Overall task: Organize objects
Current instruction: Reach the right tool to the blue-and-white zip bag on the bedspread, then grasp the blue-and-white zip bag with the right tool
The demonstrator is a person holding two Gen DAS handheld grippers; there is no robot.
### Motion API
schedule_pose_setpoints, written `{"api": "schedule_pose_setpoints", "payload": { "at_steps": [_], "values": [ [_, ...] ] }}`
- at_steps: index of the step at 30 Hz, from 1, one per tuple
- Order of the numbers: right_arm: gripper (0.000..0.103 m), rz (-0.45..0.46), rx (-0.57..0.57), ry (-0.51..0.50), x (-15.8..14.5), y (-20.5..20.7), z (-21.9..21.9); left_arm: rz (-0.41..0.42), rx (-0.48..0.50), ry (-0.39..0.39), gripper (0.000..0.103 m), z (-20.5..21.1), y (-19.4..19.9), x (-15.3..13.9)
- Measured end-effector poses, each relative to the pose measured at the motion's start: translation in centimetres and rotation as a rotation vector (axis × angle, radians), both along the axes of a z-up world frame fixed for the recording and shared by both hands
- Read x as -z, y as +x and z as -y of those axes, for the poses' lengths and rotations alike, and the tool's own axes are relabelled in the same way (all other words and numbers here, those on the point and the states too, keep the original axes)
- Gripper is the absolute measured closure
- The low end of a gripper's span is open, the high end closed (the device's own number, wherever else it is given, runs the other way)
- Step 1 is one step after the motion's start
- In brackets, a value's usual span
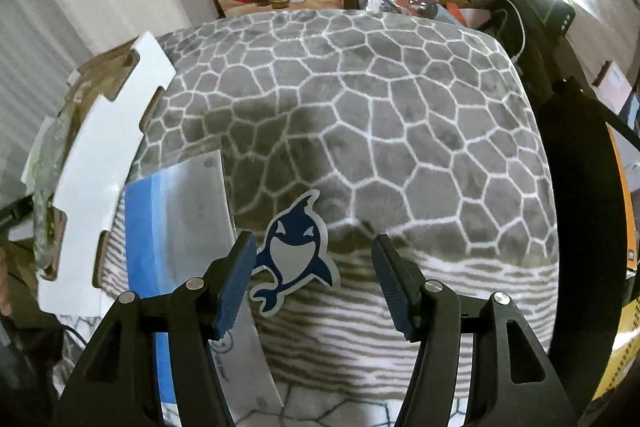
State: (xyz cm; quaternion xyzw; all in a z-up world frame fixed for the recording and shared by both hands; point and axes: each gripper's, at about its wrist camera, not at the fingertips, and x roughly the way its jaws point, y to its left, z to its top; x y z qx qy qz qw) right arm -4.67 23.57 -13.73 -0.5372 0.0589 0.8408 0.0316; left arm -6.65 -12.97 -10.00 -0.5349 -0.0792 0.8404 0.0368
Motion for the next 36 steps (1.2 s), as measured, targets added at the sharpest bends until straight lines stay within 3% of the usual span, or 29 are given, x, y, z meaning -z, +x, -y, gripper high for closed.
{"api": "schedule_pose_setpoints", "payload": {
  "at_steps": [8,10,13,17,19,22,28,32,36],
  "values": [
    [0.041,-0.014,-0.008,0.083,0.9,-0.4,1.6,0.001,0.004,0.002,0.087,0.1,-0.1,0.0],
    [0.044,-0.020,-0.006,0.082,1.0,-0.5,1.6,0.001,0.004,0.001,0.087,0.1,-0.1,0.0],
    [0.064,-0.028,0.014,0.088,0.7,-0.4,1.0,0.001,0.004,0.001,0.087,0.1,-0.1,0.0],
    [0.068,-0.012,0.066,0.063,0.5,-0.4,-0.7,0.001,0.005,0.004,0.087,0.1,-0.1,-0.1],
    [0.064,-0.031,0.089,0.030,0.0,-0.2,-1.2,0.001,0.004,0.006,0.087,0.1,-0.1,-0.1],
    [0.045,-0.067,0.068,0.009,-0.9,0.2,-0.7,0.000,0.006,0.002,0.087,0.1,-0.1,-0.1],
    [0.044,-0.040,-0.073,-0.088,-0.8,-0.1,2.3,0.000,0.006,0.000,0.087,0.1,-0.1,-0.1],
    [0.023,-0.034,-0.091,-0.068,-0.2,-0.3,4.2,0.000,0.006,0.002,0.087,0.1,-0.1,-0.1],
    [0.018,-0.006,-0.116,-0.067,0.4,-0.5,5.9,0.000,0.015,0.002,0.087,0.1,-0.1,-0.1]
  ]
}}
